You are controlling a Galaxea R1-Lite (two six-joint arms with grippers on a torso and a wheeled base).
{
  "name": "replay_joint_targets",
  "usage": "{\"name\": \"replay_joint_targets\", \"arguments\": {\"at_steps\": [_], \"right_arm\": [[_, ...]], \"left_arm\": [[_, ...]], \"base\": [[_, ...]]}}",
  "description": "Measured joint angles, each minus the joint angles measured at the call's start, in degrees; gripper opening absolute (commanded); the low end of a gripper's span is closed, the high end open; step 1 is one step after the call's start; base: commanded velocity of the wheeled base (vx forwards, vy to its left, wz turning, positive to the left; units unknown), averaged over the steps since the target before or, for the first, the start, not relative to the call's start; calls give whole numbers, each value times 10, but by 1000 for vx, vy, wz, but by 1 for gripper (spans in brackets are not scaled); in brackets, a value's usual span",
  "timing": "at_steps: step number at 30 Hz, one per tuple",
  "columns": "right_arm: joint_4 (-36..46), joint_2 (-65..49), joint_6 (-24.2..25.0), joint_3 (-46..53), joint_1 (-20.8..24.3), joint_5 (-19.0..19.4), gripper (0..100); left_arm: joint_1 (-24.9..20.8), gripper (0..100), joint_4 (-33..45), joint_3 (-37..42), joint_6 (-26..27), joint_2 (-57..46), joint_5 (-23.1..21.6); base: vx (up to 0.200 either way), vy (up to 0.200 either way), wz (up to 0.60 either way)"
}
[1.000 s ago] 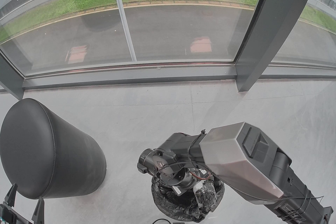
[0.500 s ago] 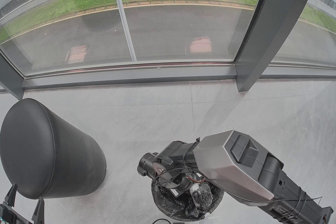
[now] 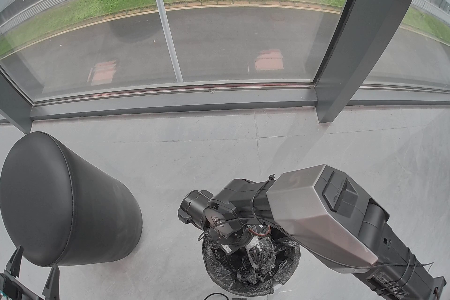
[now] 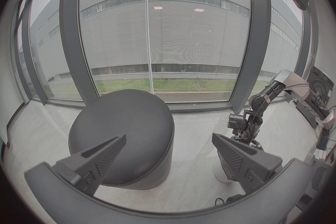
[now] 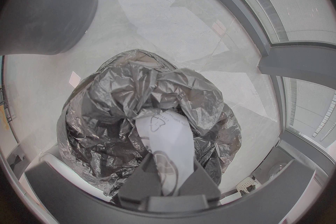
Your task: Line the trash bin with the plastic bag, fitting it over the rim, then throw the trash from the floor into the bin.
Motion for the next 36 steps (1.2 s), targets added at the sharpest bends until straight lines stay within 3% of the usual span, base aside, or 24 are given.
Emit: {"name": "replay_joint_targets", "arguments": {"at_steps": [3,4,27,28,36], "right_arm": [[0,-1,-2,0,0,0,0],[0,-1,-2,0,0,0,100],[4,-7,4,0,0,10,100],[2,-8,4,0,0,11,0],[1,-9,4,0,0,13,0]], "left_arm": [[0,100,0,0,0,0,0],[0,100,0,0,0,0,0],[0,100,0,0,0,0,0],[0,100,0,0,0,0,0],[0,100,0,0,0,0,0]], "base": [[0,0,0],[0,0,0],[0,0,0],[0,0,0],[0,0,0]]}}
